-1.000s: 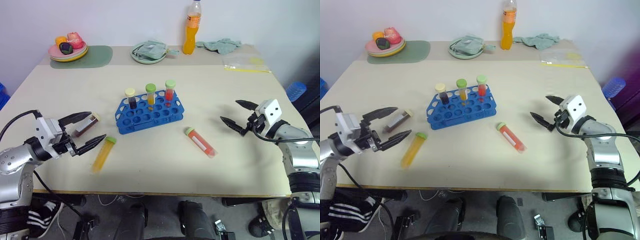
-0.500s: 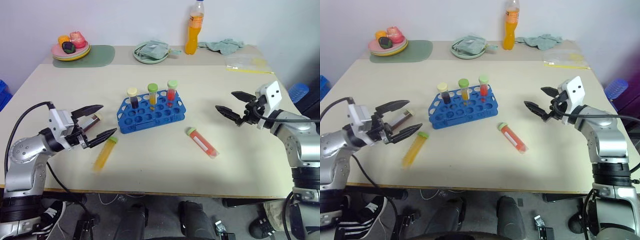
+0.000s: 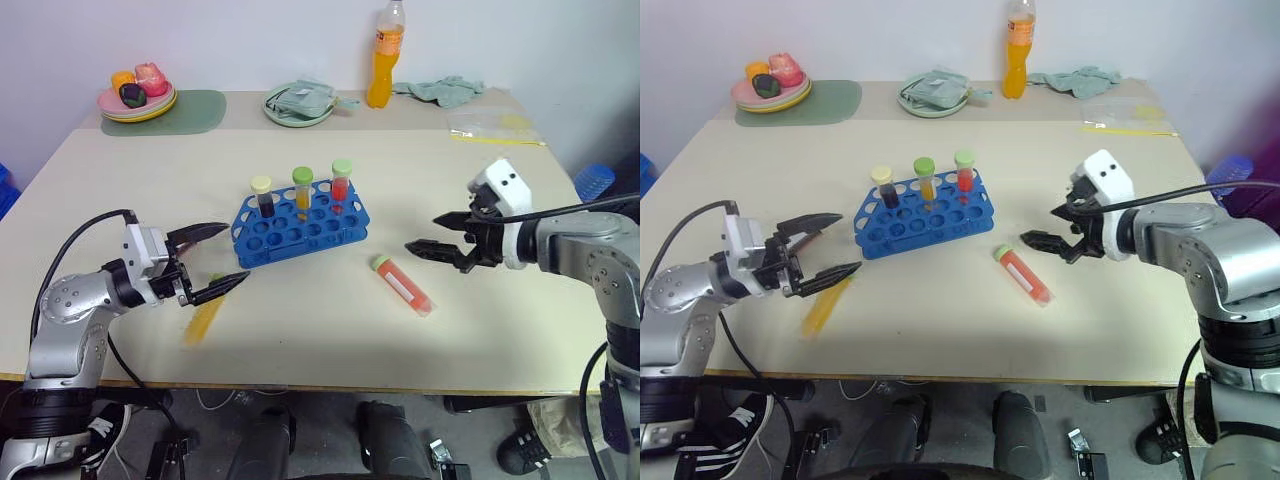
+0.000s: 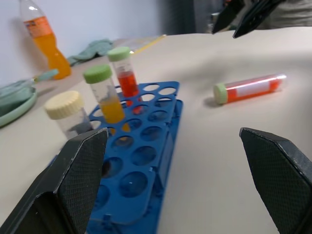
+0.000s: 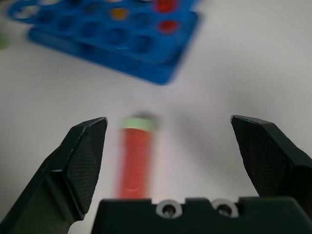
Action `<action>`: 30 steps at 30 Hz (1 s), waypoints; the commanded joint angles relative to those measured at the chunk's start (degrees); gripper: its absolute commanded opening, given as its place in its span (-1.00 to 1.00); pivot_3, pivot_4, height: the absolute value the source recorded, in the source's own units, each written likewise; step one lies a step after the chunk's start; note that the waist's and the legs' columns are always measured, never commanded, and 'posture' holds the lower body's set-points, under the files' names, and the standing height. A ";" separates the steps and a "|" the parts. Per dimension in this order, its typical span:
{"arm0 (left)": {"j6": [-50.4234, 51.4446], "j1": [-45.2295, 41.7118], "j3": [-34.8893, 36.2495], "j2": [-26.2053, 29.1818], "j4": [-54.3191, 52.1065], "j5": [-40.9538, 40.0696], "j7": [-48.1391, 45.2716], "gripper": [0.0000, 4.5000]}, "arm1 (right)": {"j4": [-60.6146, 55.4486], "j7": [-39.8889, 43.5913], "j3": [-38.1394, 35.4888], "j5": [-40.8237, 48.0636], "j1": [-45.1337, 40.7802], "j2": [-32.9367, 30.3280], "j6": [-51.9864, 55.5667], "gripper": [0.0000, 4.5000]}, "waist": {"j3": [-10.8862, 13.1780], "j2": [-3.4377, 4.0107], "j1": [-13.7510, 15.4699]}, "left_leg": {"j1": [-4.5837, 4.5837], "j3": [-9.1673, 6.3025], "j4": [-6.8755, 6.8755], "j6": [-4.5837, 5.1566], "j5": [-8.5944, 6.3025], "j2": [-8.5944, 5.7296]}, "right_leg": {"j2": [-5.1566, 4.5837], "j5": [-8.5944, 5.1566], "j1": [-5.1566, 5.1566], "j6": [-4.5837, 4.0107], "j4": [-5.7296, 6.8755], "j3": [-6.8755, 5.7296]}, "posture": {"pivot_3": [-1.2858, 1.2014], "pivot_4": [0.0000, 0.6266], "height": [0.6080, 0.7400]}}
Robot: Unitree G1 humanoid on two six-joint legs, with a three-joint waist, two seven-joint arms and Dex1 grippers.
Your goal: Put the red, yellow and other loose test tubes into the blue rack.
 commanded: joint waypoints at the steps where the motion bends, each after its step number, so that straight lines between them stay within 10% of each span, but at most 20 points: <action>1: 4.07 2.13 1.36 2.64 -4.38 -4.55 -2.78 0.98 | -2.84 -4.13 4.27 0.57 -3.75 -0.23 8.96 1.00 | -0.01 -0.01 0.00 | -0.05 -0.01 -0.01 0.00 0.00 0.00 | 0.00 0.00 -0.05 -0.01 0.00 -0.01 | 0.03 -0.52 1.00; 30: 7.50 16.53 5.60 4.27 -18.70 -7.71 -0.05 0.98 | 8.21 -33.33 14.44 25.32 -4.84 0.53 10.60 1.00 | -0.04 -0.07 -0.06 | -0.44 -0.02 0.06 0.01 0.00 0.01 | 0.01 0.09 -0.33 -0.03 -0.12 -0.04 | 0.03 -0.52 1.00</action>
